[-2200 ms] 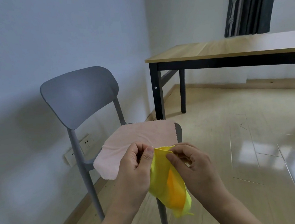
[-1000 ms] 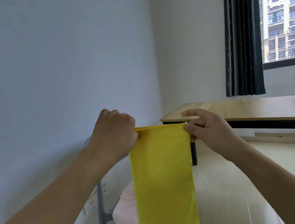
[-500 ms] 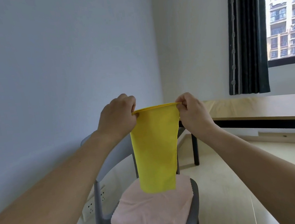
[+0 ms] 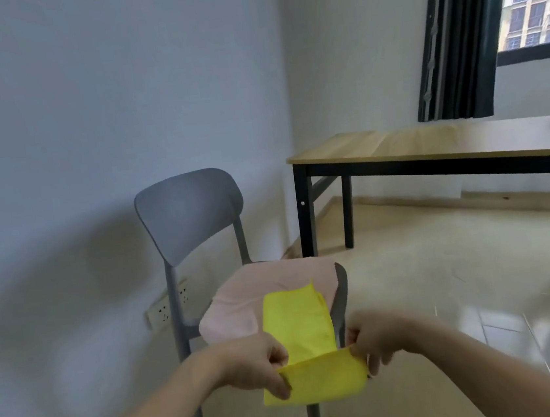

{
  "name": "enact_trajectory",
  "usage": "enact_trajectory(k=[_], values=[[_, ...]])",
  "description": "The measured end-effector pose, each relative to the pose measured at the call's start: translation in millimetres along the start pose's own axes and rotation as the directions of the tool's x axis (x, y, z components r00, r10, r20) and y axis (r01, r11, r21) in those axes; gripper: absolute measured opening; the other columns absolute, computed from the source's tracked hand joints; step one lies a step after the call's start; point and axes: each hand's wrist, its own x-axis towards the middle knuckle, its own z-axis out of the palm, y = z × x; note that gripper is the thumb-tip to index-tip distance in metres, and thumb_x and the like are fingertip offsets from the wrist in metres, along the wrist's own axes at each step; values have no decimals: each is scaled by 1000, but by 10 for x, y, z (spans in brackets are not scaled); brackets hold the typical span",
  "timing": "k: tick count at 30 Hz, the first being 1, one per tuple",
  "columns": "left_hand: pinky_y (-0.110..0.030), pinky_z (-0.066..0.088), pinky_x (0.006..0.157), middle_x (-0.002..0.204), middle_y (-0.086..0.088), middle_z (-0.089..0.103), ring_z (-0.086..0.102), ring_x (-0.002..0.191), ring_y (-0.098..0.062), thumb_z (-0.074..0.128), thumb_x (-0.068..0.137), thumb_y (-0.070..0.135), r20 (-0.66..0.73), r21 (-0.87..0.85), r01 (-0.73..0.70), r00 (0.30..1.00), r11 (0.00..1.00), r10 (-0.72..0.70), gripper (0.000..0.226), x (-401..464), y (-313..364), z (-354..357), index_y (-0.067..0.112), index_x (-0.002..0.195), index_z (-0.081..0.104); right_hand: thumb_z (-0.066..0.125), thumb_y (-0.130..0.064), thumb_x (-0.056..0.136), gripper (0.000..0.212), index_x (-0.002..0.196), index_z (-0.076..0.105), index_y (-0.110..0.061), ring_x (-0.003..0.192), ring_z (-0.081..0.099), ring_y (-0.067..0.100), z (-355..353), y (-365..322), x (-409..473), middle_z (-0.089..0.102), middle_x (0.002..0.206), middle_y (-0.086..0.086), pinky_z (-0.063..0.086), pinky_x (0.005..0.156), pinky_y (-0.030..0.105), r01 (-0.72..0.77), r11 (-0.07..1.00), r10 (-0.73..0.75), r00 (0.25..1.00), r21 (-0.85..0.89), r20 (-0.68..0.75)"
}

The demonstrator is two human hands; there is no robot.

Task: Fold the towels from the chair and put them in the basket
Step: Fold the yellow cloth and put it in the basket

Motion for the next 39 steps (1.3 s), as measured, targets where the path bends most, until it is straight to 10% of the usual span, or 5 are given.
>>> enact_trajectory(k=[7, 14, 23, 29, 39], values=[[-34, 53, 70, 93, 2, 55, 59, 80, -17, 58, 80, 26, -113, -221, 47, 991, 974, -74, 22, 472, -368, -86, 24, 101, 55, 38, -8, 90, 18, 95, 55, -9, 66, 63, 16, -182, -4, 543, 64, 84, 9, 48, 60, 26, -8, 1000, 7, 999, -10, -44], [-18, 28, 45, 59, 5, 44, 37, 56, -9, 47, 84, 4, -448, -240, 70, 877, 968, -175, 31, 1453, -690, -542, 18, 57, 43, 45, -3, 86, 19, 85, 62, -13, 86, 55, 21, -560, -139, 1588, 61, 94, 5, 43, 59, 21, 63, 998, -49, 928, 28, -370], [-29, 48, 76, 94, 7, 62, 57, 93, -17, 51, 80, 13, -431, -230, 80, 885, 970, -175, 15, 2291, -1175, -433, 27, 82, 56, 50, -9, 91, 15, 96, 63, -14, 89, 55, 17, -433, 111, 2376, 60, 100, 4, 49, 69, 23, 99, 973, -35, 955, 207, -293], [-34, 37, 98, 114, 4, 62, 43, 115, -24, 50, 84, 17, -393, -46, 88, 914, 995, -99, 26, 2172, -1162, -403, 30, 104, 61, 63, -13, 89, 16, 105, 63, -12, 99, 54, 17, -458, 137, 2336, 58, 101, 1, 49, 88, 28, 125, 955, -65, 973, 270, -221], [-34, 22, 96, 92, 8, 37, 27, 96, -17, 28, 97, 28, -391, 416, 18, 906, 909, 160, 26, 1742, -907, -358, 30, 115, 47, 64, -15, 88, 13, 100, 67, -13, 75, 53, 7, -559, 126, 1999, 60, 90, -2, 40, 57, 13, 141, 990, -133, 973, 27, -190]])
